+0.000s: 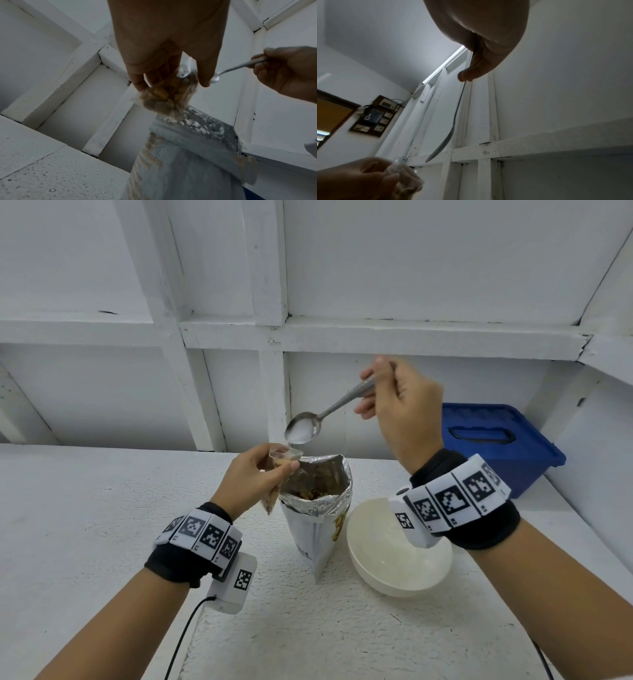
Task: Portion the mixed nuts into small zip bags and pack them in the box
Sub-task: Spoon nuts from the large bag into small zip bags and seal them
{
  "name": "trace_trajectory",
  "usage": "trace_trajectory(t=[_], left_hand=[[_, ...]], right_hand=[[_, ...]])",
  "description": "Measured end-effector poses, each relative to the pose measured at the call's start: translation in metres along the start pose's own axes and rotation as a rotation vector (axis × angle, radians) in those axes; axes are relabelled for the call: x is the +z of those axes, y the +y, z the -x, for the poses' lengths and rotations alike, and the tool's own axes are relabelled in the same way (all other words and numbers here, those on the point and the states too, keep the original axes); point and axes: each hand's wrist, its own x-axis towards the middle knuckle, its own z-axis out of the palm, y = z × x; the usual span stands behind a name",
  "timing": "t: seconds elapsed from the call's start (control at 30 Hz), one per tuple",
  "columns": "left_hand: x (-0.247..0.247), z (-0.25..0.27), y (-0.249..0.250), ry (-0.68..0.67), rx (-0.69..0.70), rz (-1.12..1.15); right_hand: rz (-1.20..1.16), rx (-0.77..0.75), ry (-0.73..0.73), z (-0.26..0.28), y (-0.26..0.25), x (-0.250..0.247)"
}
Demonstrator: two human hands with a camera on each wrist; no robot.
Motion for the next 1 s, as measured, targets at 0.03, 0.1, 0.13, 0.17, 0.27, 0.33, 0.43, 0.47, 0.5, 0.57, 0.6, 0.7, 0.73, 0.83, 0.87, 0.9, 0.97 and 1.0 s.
trace_trajectory(t=[0.03, 0.1, 0.13, 0.17, 0.27, 0.33, 0.43, 0.47, 0.5, 0.57, 0.6, 0.7, 0.73, 0.83, 0.87, 0.9, 0.97, 1.0], left_hand=[[-0.002, 0.0, -0.002, 0.001, -0.011, 0.017], [-0.005, -0.001, -0.004, 0.016, -0.021, 0.037], [-0.007, -0.002, -0.003, 0.028, -0.016, 0.05], [-0.008, -0.002, -0.002, 0.042, -0.01, 0.065], [-0.009, -0.004, 0.004, 0.081, -0.009, 0.107], [-0.008, -0.006, 0.009, 0.098, -0.02, 0.16], [-0.005, -0.008, 0.015, 0.127, -0.011, 0.244], [-0.004, -0.008, 0.016, 0.146, -0.008, 0.271], [-0.003, -0.009, 0.017, 0.165, -0.004, 0.289], [-0.001, -0.009, 0.02, 0.201, 0.004, 0.289], [0.001, -0.01, 0.021, 0.214, 0.011, 0.279], [0.006, -0.012, 0.028, 0.257, 0.026, 0.265], [0.007, -0.013, 0.031, 0.273, 0.024, 0.277], [0.01, -0.014, 0.04, 0.299, 0.006, 0.342], [0.011, -0.014, 0.043, 0.301, -0.002, 0.372], [0.012, -0.014, 0.046, 0.299, -0.008, 0.406], [0.016, -0.012, 0.053, 0.276, -0.009, 0.467], [0.017, -0.01, 0.056, 0.252, -0.007, 0.491]], right_hand=[[0.006, 0.029, 0.025, -0.001, 0.003, -0.005], [0.041, 0.101, 0.026, 0.002, 0.012, -0.013], [0.065, 0.146, -0.002, 0.006, 0.016, -0.015], [0.094, 0.199, -0.046, 0.011, 0.022, -0.015], [0.155, 0.366, -0.191, 0.033, 0.038, -0.007], [0.118, 0.479, -0.256, 0.047, 0.046, 0.0], [0.111, 0.569, -0.338, 0.059, 0.053, 0.008], [0.164, 0.552, -0.356, 0.06, 0.054, 0.009], [0.227, 0.517, -0.362, 0.059, 0.055, 0.01], [0.301, 0.418, -0.338, 0.055, 0.053, 0.011], [0.316, 0.354, -0.32, 0.053, 0.052, 0.012], [0.39, 0.107, -0.282, 0.047, 0.048, 0.017], [0.411, 0.037, -0.293, 0.046, 0.045, 0.018], [0.462, -0.086, -0.408, 0.049, 0.032, 0.024], [0.478, -0.09, -0.462, 0.051, 0.028, 0.028], [0.485, -0.071, -0.513, 0.053, 0.026, 0.031], [0.438, 0.012, -0.555, 0.055, 0.023, 0.036], [0.391, 0.062, -0.541, 0.055, 0.022, 0.037]])
